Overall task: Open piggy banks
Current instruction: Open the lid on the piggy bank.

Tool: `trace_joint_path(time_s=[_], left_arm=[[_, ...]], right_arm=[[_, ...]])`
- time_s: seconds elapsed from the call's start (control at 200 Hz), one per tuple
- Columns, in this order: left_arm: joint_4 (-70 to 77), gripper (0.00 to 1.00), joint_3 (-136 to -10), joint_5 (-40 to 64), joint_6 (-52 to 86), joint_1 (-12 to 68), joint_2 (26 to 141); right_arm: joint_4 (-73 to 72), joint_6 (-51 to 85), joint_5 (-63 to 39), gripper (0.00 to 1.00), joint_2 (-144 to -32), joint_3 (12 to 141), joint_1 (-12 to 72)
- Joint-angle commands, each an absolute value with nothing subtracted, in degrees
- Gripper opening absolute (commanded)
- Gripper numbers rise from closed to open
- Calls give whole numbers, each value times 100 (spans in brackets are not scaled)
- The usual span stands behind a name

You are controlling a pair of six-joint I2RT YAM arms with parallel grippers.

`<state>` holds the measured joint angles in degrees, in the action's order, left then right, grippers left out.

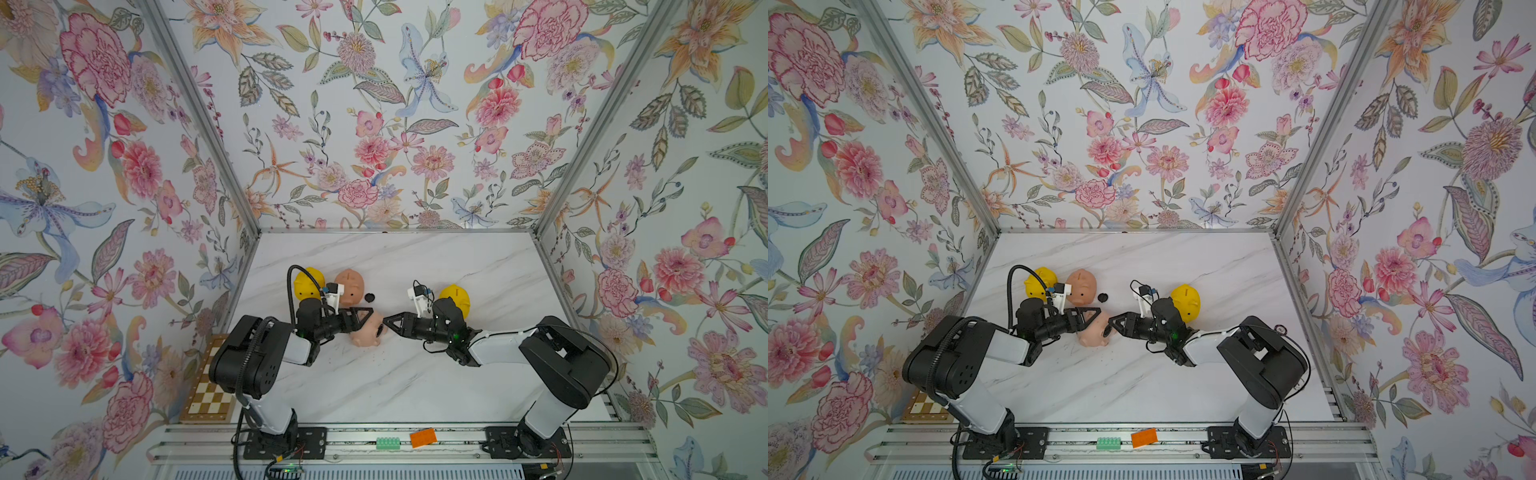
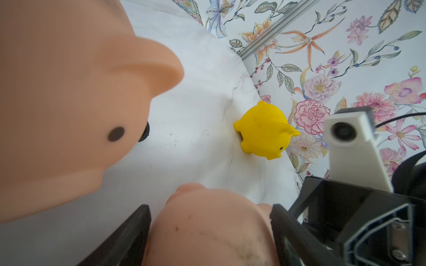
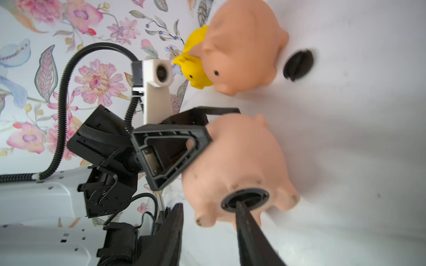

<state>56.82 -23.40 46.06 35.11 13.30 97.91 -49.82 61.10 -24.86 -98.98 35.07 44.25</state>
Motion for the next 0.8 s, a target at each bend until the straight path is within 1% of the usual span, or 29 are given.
trace_joint_path(time_s=[0.0,0.08,0.185,0.265,0.32,0.39,0.505,0.796], left_arm=[[4377,84,-2092,4362,3184,1455,10068],[4375,84,-2101,4368,3182,1454,10055],[4383,83,-2092,4376,3177,1453,10045],[4397,83,-2092,4368,3173,1458,10034],[4395,83,-2092,4368,3173,1452,10024],[4395,83,-2083,4368,3176,1458,10003],[4412,84,-2057,4366,3176,1446,9976],[4500,83,-2022,4355,3184,1455,9956]], right_arm=[[-5943,8094,-2290,38,-10002,3232,4465],[-5914,8428,-2323,38,-10073,3178,4471],[-6423,9036,-2364,35,-10336,3069,4484],[-7134,9527,-2187,31,-10662,2946,4532],[-7493,9870,-2160,26,-10936,2978,4543],[-7973,10194,-2079,23,-11251,3043,4609],[-8335,10438,-1953,23,-11550,3161,4747],[-8257,10415,-1750,23,-11645,3216,4846]])
